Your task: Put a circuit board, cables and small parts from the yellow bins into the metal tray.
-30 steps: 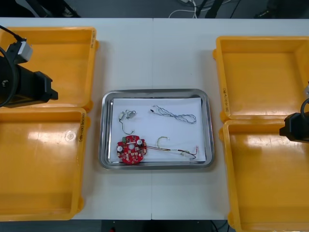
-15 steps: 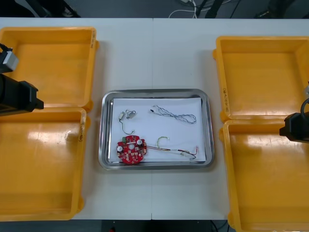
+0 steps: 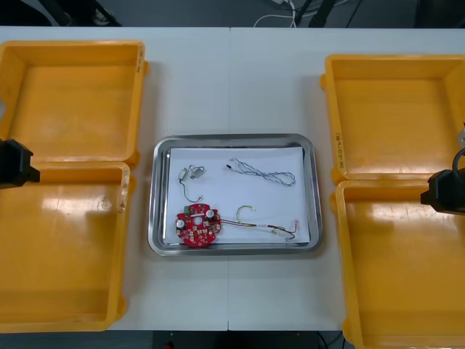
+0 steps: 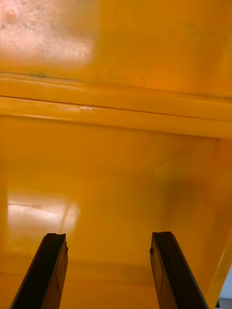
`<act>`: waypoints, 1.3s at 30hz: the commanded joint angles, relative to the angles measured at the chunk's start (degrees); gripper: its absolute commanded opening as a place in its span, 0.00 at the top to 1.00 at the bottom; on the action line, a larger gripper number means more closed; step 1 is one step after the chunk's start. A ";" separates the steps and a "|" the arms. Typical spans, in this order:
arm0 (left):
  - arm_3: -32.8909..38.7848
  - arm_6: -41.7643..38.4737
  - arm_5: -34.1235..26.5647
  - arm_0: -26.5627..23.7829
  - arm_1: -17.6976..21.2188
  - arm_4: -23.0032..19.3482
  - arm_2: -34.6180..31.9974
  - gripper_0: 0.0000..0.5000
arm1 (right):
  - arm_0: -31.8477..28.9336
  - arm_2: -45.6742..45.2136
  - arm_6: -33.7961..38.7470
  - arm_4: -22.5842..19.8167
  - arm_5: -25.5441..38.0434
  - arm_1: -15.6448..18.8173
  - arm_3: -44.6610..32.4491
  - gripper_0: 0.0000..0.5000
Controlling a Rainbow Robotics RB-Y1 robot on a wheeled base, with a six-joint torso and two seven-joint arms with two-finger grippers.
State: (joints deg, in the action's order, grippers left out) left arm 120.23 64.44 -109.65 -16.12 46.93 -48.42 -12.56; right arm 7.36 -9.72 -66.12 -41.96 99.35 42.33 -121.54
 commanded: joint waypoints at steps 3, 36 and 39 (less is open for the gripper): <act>-0.53 7.11 -0.35 2.06 4.14 -3.35 -2.82 0.00 | -0.25 0.41 1.52 0.04 0.31 -0.24 -0.54 0.00; -2.28 14.67 1.89 4.43 5.89 -3.17 -3.35 0.00 | -0.25 0.41 1.52 0.04 0.31 -0.24 -0.54 0.00; -2.37 14.75 1.89 4.43 5.98 -3.08 -3.35 0.00 | -0.25 0.41 1.52 0.04 0.31 -0.24 -0.54 0.00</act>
State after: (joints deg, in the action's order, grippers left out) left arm 117.82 72.61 -108.41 -12.44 50.16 -52.16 -14.31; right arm 7.36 -9.72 -66.12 -41.96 99.36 42.33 -121.53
